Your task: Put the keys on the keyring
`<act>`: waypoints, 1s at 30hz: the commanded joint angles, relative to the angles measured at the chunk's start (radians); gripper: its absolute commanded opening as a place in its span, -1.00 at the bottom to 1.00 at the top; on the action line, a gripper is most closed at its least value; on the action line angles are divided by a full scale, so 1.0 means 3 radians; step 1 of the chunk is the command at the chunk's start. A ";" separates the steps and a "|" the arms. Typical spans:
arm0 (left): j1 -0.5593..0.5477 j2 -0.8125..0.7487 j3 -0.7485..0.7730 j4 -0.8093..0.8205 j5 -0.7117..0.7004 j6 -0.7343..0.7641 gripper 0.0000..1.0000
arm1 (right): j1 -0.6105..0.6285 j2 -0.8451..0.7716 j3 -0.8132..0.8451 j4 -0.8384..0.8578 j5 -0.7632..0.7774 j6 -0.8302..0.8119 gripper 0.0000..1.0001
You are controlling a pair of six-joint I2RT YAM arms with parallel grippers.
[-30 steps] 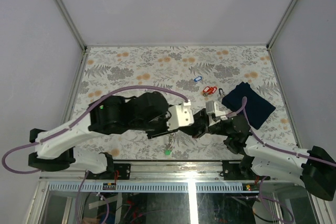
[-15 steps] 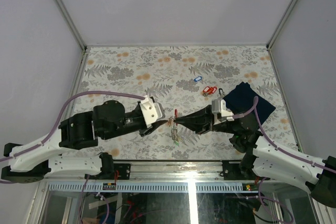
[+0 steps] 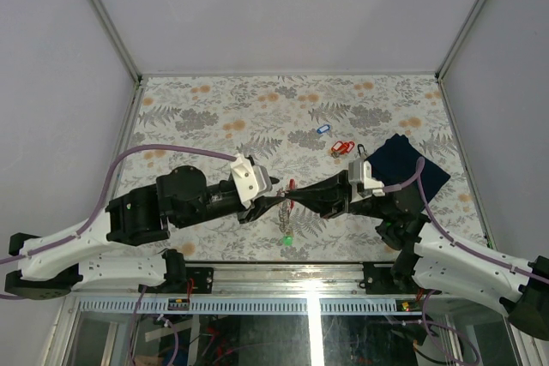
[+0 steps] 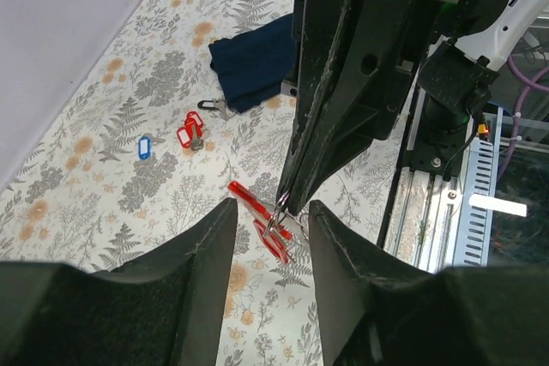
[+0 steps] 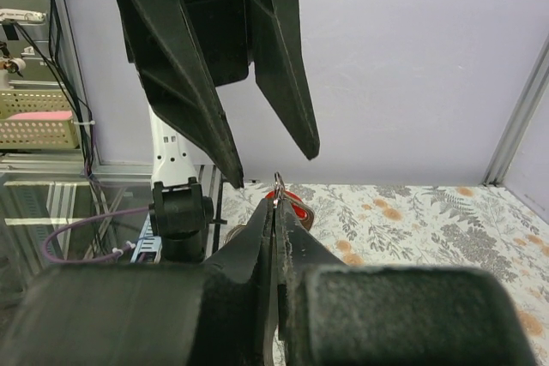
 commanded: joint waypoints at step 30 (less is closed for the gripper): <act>-0.0013 0.0034 0.0216 -0.0241 0.0224 0.0117 -1.00 | 0.0011 -0.0228 0.0219 0.0256 0.0023 0.0002 -1.00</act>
